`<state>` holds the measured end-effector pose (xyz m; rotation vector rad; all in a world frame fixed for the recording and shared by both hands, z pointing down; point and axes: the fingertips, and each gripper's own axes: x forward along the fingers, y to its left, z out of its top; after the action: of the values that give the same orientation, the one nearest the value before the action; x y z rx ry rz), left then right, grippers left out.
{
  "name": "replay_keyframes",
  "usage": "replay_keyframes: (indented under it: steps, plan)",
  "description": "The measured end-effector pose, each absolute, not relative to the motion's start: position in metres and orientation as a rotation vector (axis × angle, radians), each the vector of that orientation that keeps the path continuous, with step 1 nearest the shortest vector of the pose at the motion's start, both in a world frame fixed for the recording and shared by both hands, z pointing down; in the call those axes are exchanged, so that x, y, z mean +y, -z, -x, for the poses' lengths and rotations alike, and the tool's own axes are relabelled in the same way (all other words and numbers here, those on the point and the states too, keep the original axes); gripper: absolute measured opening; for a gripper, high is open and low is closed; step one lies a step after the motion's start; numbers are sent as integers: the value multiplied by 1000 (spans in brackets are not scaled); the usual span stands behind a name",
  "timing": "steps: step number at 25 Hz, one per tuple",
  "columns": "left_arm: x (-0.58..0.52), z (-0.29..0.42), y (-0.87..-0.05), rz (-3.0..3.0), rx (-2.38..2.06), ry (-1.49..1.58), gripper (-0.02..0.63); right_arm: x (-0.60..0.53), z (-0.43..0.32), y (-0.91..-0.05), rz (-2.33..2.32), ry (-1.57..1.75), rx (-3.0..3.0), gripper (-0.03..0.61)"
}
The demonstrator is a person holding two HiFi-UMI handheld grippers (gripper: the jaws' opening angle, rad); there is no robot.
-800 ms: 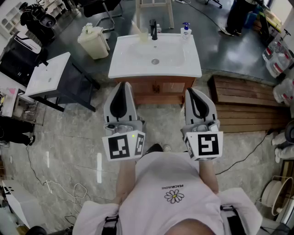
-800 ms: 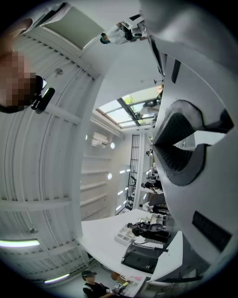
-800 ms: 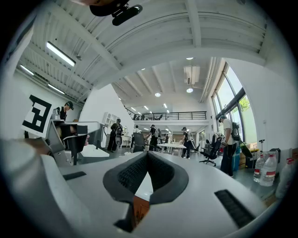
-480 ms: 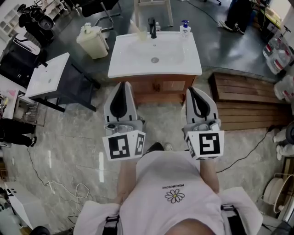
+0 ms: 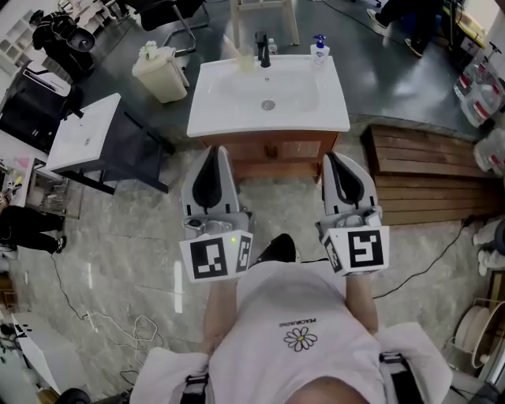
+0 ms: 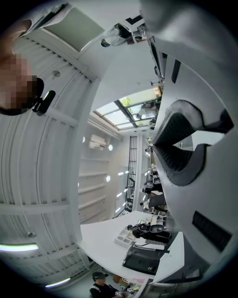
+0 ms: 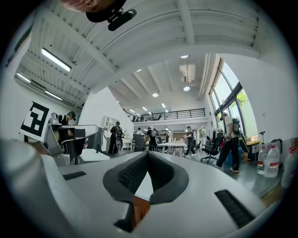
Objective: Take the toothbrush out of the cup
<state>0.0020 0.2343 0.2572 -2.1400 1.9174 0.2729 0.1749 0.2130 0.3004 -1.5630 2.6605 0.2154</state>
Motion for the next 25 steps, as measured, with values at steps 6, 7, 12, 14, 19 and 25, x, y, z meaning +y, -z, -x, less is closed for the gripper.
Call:
replay_keyframes:
  steps: [6,7,12,14,19,25]
  plan:
    - [228,21,-270,2127,2011,-292,15,206,-156,-312,1511,-189,2721,12]
    - [224,25,-273,2132,2032,-296,15,202,-156,-312,1513,-185,2719,12]
    - [186,34,-277,2140,2034,-308,15,163,-154,-314,1549,-154,2690,12]
    - [164,40,-277,2150,2026,-323,15,141,-147,-316,1563,-158,2694,12]
    - [100,62,-273,2173,2010,-350,15,81,-124,-316,1585,-168,2699,12]
    - [-1,98,-261,2191,1960,-373,15,-17,-81,-310,1636,-192,2699,12]
